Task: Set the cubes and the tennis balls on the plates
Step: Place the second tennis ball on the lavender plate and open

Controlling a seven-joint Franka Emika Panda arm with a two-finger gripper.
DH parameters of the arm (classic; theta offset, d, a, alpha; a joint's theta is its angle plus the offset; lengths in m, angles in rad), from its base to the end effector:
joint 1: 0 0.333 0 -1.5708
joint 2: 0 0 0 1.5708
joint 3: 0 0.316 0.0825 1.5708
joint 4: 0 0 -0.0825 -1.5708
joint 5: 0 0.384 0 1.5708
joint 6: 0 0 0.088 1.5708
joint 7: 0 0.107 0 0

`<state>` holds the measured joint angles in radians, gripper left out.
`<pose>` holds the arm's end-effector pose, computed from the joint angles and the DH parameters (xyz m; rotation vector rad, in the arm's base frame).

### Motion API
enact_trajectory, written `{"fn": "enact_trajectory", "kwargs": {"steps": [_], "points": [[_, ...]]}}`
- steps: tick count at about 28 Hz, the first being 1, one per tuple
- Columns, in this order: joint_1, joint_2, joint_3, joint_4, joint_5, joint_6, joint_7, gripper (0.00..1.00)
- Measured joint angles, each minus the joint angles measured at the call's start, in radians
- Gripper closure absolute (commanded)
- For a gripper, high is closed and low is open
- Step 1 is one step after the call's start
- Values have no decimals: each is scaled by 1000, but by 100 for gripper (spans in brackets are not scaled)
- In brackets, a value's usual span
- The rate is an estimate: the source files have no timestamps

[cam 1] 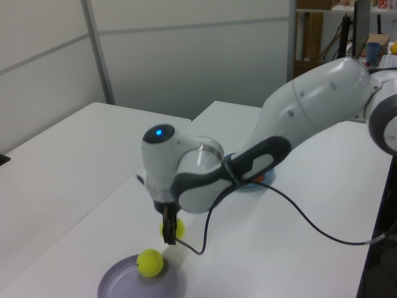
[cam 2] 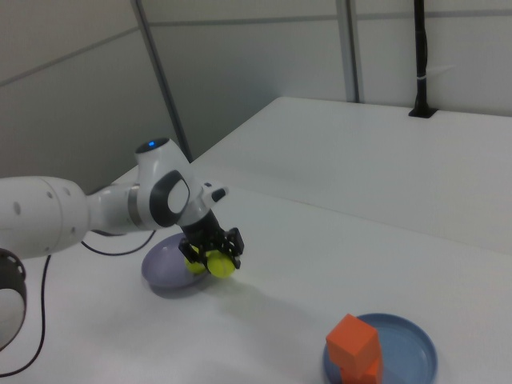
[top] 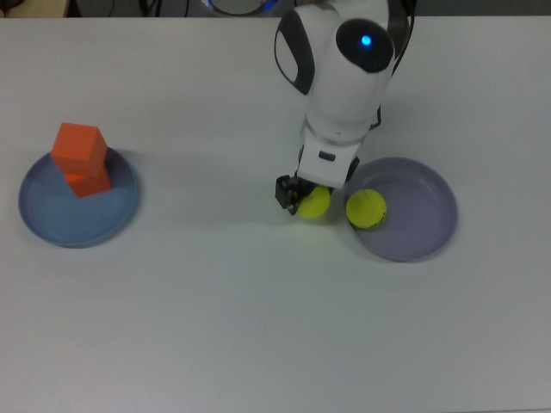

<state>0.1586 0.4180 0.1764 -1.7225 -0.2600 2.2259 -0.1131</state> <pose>0.6378 0.2013 0.3557 2.8807 0.8580 0.1655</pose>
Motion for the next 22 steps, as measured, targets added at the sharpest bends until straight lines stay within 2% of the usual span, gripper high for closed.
{"fn": "enact_trajectory", "kwargs": {"steps": [3,5,9,14,16,18,20,22], "points": [[3,-38,8,3,46,-21,-23,76],[9,-54,20,3,57,-26,-26,76],[37,-64,63,7,63,-26,-11,76],[117,-46,80,23,59,-26,53,76],[144,-31,81,32,42,-26,76,75],[165,-9,81,43,5,-26,110,70],[185,27,81,56,-49,-26,156,62],[190,57,81,70,-86,-25,180,49]]}}
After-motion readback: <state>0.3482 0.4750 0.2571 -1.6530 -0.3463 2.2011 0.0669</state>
